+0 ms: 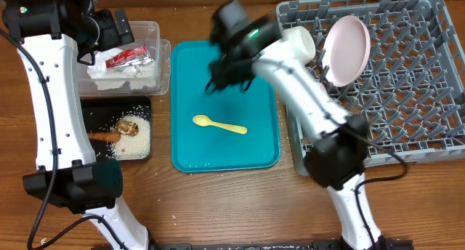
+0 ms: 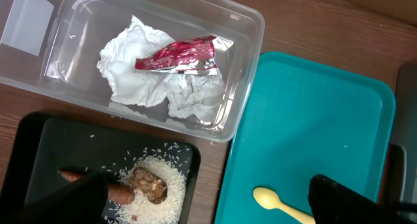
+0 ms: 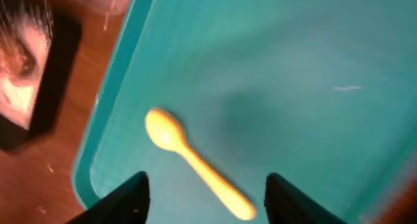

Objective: Sort waste into correct bins and load items into the dishwasher

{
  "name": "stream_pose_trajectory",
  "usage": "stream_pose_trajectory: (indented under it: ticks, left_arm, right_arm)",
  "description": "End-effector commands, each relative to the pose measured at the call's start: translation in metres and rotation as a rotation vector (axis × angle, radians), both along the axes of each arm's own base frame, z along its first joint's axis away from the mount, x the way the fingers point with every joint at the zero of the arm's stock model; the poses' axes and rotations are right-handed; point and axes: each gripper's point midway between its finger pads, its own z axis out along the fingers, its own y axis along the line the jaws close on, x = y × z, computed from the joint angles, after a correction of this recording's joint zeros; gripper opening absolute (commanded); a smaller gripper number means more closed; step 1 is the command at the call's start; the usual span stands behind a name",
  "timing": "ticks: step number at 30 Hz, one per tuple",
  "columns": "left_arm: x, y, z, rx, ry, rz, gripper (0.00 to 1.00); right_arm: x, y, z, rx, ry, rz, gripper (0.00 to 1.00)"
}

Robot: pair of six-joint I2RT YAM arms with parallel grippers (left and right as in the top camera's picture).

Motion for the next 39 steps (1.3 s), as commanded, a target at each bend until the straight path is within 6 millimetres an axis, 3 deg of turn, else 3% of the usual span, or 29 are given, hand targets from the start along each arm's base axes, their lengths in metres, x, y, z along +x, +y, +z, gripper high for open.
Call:
stream_pose_trajectory:
  ticks: [1,4,6,11,23,26,30,34,39]
  left_arm:
    - [0.000,0.003,-0.001,0.001,0.002,0.009,1.00]
    - [0.000,0.003,-0.001,0.001,0.002,0.009,1.00]
    - [0.000,0.003,-0.001,0.001,0.002,0.009,1.00]
    - [0.000,0.003,-0.001,0.001,0.002,0.009,1.00]
    - [0.000,0.003,-0.001,0.001,0.002,0.009,1.00]
    - [0.000,0.003,-0.001,0.001,0.002,0.009,1.00]
    - [0.000,0.003,-0.001,0.001,0.002,0.009,1.00]
    - [0.000,0.003,-0.001,0.001,0.002,0.009,1.00]
    - [0.000,0.003,-0.001,0.001,0.002,0.009,1.00]
  right_arm:
    - [-0.049,0.027,-0.053,-0.083,0.051,0.240,0.62]
    - [-0.076,0.040,-0.086,-0.124,0.033,0.432,0.68]
    - [-0.083,0.049,-0.103,-0.156,-0.022,0.500,0.70]
    - [-0.072,0.058,-0.124,-0.238,-0.176,0.508,0.75]
    - [-0.012,0.032,-0.108,-0.456,-0.435,0.396,0.76]
    - [0.004,0.022,-0.102,-0.468,-0.474,0.268,0.76]
    - [0.020,0.000,-0.103,-0.412,-0.431,0.020,0.80]
    - [0.020,-0.015,-0.115,-0.303,-0.278,-0.125,0.81]
    - [0.003,-0.007,-0.124,-0.052,0.018,-0.211,0.77]
